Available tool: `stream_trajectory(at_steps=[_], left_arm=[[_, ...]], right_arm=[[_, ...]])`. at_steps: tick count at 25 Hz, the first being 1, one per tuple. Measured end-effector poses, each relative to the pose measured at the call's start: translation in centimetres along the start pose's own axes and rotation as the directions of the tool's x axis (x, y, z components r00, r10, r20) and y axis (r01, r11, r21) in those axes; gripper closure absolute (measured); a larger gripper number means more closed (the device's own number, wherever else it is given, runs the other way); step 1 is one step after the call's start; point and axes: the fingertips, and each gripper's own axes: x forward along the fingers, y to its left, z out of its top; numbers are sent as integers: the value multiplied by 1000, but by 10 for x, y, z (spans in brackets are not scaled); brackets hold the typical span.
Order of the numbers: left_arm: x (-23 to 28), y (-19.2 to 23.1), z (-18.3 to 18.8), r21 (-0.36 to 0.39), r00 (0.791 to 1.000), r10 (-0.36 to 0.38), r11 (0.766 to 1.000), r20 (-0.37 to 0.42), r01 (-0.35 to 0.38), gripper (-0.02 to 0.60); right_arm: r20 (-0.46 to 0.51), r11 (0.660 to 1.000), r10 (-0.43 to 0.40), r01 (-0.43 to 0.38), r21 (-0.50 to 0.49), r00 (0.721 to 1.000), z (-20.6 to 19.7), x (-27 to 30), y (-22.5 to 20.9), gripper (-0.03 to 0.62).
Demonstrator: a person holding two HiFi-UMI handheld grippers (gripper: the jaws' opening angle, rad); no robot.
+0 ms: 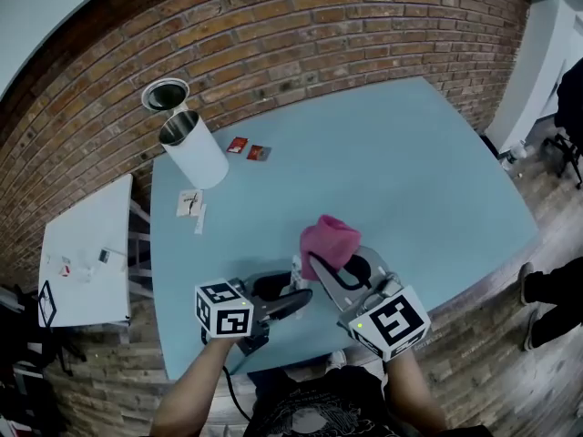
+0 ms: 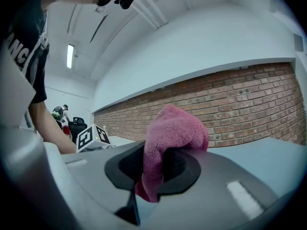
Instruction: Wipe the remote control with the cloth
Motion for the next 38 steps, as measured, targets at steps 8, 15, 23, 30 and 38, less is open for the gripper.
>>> stream_trajectory(at_steps=[8, 15, 23, 30, 38], left_arm=[[-5, -15, -4, 122, 998, -15, 992, -61, 22, 344], [-4, -28, -11, 201, 993, -25, 978, -117, 48, 344], [-3, -43, -11, 242, 986, -61, 965, -158, 99, 344], [-6, -55, -11, 254, 978, -106, 955, -178, 150, 344], [-5, -66, -6, 241, 972, -158, 950, -173, 198, 344]], right_arm=[[14, 1000, -6, 6, 17, 1000, 3, -2, -8, 531], [39, 996, 6, -9, 85, 999, 4, -5, -12, 531], [34, 992, 22, -26, 121, 999, -1, -5, -15, 531], [58, 960, 81, -94, 263, 995, -5, -5, -22, 531], [115, 865, 175, -208, 457, 978, -15, -4, -20, 531]])
